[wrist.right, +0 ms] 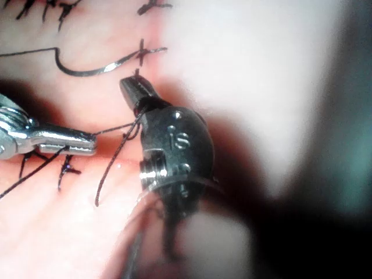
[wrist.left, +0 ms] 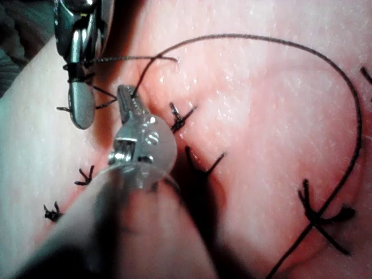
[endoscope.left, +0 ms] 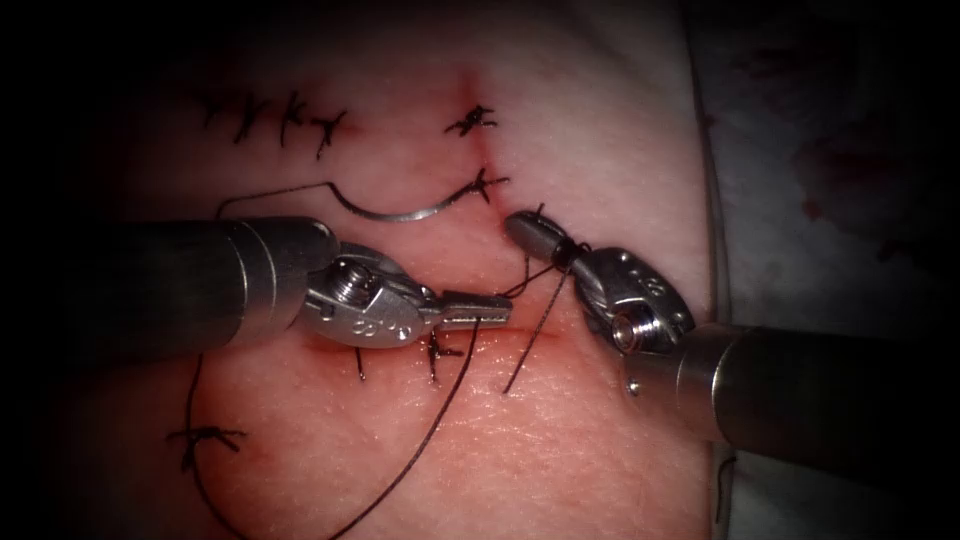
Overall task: Wound Closure
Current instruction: Tighten the knot by pulling down with the right and up with the left.
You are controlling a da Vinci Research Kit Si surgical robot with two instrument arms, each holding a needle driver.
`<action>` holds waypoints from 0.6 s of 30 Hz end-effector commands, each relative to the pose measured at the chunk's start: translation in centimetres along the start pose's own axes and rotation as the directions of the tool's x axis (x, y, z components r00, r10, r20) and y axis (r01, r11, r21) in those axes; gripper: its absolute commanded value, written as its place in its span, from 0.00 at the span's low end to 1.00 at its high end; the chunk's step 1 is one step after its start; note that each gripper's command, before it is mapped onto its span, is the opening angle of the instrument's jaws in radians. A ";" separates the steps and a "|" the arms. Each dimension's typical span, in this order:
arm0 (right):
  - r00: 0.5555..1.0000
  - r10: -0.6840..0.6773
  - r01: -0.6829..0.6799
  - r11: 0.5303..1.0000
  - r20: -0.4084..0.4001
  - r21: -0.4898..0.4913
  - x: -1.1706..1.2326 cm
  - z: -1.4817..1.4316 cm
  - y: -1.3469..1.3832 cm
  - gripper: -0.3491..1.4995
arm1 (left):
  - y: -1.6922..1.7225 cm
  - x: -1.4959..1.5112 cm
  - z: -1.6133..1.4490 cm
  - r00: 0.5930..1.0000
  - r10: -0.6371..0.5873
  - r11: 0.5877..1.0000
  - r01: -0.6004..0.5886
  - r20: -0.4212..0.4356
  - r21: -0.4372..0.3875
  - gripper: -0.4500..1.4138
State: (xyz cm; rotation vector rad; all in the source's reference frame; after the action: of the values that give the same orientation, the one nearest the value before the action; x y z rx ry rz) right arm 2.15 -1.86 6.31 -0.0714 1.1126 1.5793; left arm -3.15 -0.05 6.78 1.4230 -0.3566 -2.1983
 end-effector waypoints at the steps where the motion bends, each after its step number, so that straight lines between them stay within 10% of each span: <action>1: 1.000 -0.008 0.008 1.000 -0.005 0.008 -0.10 -0.06 -0.07 0.00 | -0.02 -0.05 0.03 1.000 -0.004 1.000 0.004 0.006 0.001 0.00; 18: 0.981 -0.182 0.185 0.982 -0.067 0.043 -0.54 -1.00 -0.77 0.00 | -0.83 -0.42 -0.24 0.993 -0.107 0.994 0.105 0.058 0.028 0.00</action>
State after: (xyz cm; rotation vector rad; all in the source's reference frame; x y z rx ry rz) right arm 2.38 -2.99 5.55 -0.1978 1.1557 1.3840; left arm -2.95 0.92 6.56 1.4221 -0.3366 -2.3393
